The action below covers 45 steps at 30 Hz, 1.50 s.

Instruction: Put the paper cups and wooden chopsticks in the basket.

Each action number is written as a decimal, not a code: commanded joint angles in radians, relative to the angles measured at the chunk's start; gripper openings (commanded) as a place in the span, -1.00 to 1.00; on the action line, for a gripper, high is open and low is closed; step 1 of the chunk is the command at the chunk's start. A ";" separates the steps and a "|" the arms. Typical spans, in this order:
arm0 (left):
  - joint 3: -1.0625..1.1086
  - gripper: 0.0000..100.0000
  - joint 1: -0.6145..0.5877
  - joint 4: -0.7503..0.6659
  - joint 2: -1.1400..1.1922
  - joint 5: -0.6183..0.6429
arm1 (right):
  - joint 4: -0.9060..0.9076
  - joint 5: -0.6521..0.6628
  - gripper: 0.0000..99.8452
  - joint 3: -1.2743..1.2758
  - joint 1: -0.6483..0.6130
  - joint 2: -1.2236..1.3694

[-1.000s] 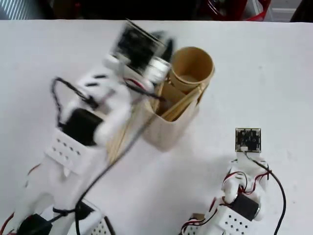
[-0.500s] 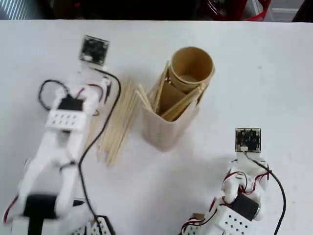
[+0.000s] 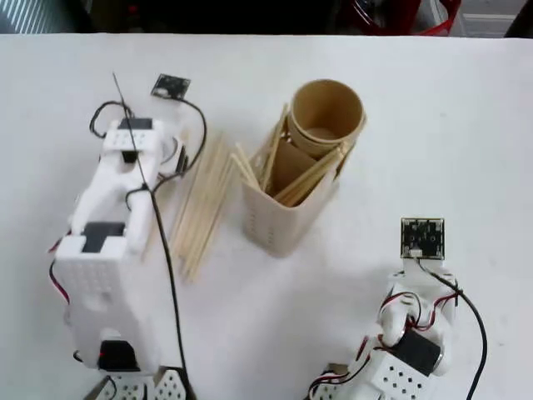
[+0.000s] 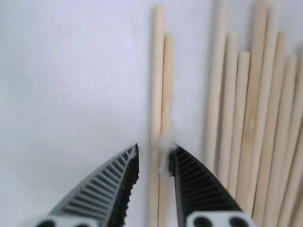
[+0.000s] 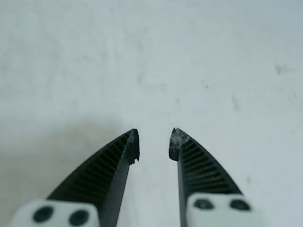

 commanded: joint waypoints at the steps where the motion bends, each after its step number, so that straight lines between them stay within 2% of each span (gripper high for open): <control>1: -0.091 -0.77 -0.007 0.052 0.030 0.012 | -0.018 0.006 -0.77 0.009 0.012 -0.008; 4: -0.157 -0.78 -0.007 0.117 0.068 0.012 | -0.018 0.006 -0.77 0.009 0.012 -0.008; 10: -0.255 -0.94 -0.008 0.186 0.134 0.012 | -0.018 0.006 -0.77 0.009 0.012 -0.008; 22: -0.255 -0.96 -0.022 0.198 0.071 0.012 | -0.018 0.006 -0.77 0.009 0.012 -0.008; 29: -0.086 -0.96 -0.035 0.167 -0.189 0.014 | -0.018 0.006 -0.77 0.009 0.012 -0.008; 36: 0.126 -0.96 -0.004 0.098 -0.587 0.051 | -0.018 0.006 -0.77 0.009 0.012 -0.008; 40: 0.181 -0.96 0.088 0.107 -0.862 0.083 | -0.018 0.006 -0.77 0.009 0.012 -0.008; 45: 0.176 -0.95 0.274 0.127 -1.159 0.091 | -0.018 0.006 -0.77 0.009 0.012 -0.008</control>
